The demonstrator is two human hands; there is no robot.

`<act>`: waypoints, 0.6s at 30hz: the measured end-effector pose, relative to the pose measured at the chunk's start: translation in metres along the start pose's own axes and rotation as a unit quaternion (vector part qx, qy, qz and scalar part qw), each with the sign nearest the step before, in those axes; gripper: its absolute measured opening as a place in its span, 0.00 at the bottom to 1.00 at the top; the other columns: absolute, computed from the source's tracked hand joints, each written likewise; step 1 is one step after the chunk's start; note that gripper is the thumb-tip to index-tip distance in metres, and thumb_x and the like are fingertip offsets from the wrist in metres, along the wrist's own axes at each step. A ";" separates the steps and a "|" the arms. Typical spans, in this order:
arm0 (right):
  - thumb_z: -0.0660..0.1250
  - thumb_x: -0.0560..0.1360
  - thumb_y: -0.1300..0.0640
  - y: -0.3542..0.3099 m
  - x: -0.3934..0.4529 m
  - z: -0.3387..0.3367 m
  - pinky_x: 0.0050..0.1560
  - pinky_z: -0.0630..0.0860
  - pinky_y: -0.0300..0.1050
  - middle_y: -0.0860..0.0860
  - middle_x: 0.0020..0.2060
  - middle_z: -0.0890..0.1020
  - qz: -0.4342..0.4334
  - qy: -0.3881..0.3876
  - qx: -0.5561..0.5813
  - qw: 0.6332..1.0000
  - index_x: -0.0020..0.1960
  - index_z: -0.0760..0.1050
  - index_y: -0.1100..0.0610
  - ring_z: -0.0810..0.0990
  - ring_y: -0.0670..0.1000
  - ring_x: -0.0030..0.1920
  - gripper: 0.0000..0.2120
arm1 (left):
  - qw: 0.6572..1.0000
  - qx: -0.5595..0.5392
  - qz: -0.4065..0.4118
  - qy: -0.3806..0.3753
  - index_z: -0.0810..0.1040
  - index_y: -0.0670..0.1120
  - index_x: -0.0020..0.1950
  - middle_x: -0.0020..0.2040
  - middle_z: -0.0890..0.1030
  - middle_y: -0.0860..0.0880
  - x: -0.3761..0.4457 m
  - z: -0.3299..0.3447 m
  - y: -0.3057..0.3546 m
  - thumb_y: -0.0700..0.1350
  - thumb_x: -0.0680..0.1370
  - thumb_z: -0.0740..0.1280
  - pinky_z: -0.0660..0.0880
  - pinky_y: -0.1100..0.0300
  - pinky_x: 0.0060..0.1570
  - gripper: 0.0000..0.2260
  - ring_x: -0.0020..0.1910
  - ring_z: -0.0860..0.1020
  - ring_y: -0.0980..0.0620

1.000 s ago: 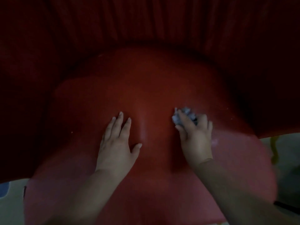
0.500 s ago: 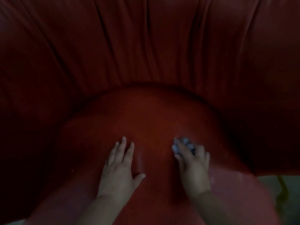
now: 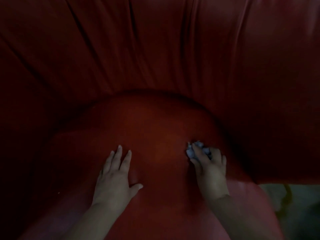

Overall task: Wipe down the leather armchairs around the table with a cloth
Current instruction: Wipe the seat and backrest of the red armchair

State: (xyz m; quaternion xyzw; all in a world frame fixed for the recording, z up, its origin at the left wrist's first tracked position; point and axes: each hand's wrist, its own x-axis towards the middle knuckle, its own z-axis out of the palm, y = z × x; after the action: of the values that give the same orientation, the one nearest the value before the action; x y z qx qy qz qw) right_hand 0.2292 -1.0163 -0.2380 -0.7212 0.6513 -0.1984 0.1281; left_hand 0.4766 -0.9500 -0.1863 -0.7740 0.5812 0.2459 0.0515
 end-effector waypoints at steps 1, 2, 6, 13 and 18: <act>0.67 0.76 0.54 -0.007 0.003 -0.001 0.54 0.71 0.54 0.56 0.53 0.74 -0.014 0.005 0.006 1.000 0.64 0.77 0.47 0.73 0.57 0.46 0.16 | 1.000 -0.004 0.002 0.007 0.40 0.56 0.78 0.74 0.30 0.56 0.000 0.001 0.002 0.65 0.72 0.67 0.48 0.53 0.75 0.46 0.76 0.36 0.52; 0.68 0.76 0.56 -0.011 0.007 -0.002 0.55 0.70 0.54 0.55 0.54 0.73 -0.022 0.010 0.005 1.000 0.64 0.77 0.47 0.72 0.56 0.47 0.17 | 1.000 -0.008 0.007 0.013 0.41 0.55 0.78 0.74 0.31 0.56 0.000 0.003 0.004 0.65 0.71 0.67 0.48 0.53 0.75 0.46 0.76 0.37 0.52; 0.71 0.74 0.58 0.004 0.027 0.001 0.52 0.74 0.57 0.56 0.57 0.73 -0.019 0.007 -0.030 0.999 0.63 0.76 0.45 0.71 0.58 0.50 0.20 | 1.000 -0.001 0.022 0.013 0.44 0.55 0.78 0.78 0.37 0.54 0.003 0.007 0.013 0.65 0.70 0.68 0.49 0.52 0.75 0.46 0.77 0.39 0.52; 0.67 0.72 0.59 0.047 -0.001 -0.007 0.45 0.76 0.57 0.59 0.53 0.76 0.048 0.073 -0.114 0.990 0.59 0.80 0.51 0.72 0.61 0.46 0.16 | 1.000 0.025 0.005 0.000 0.43 0.56 0.78 0.78 0.37 0.54 0.006 0.009 0.018 0.67 0.70 0.67 0.52 0.50 0.74 0.46 0.77 0.39 0.51; 0.62 0.75 0.53 0.053 -0.026 -0.017 0.43 0.74 0.55 0.62 0.50 0.76 0.099 0.117 -0.105 0.983 0.60 0.80 0.55 0.73 0.62 0.42 0.17 | 0.999 0.031 0.012 0.004 0.46 0.55 0.79 0.79 0.40 0.53 0.005 0.011 0.019 0.66 0.69 0.68 0.52 0.49 0.75 0.46 0.77 0.41 0.50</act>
State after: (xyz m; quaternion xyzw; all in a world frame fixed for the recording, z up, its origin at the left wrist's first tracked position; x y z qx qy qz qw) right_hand 0.1728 -0.9960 -0.2497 -0.6344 0.7472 -0.1981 -0.0065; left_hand 0.4569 -0.9568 -0.1940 -0.7660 0.5980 0.2250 0.0704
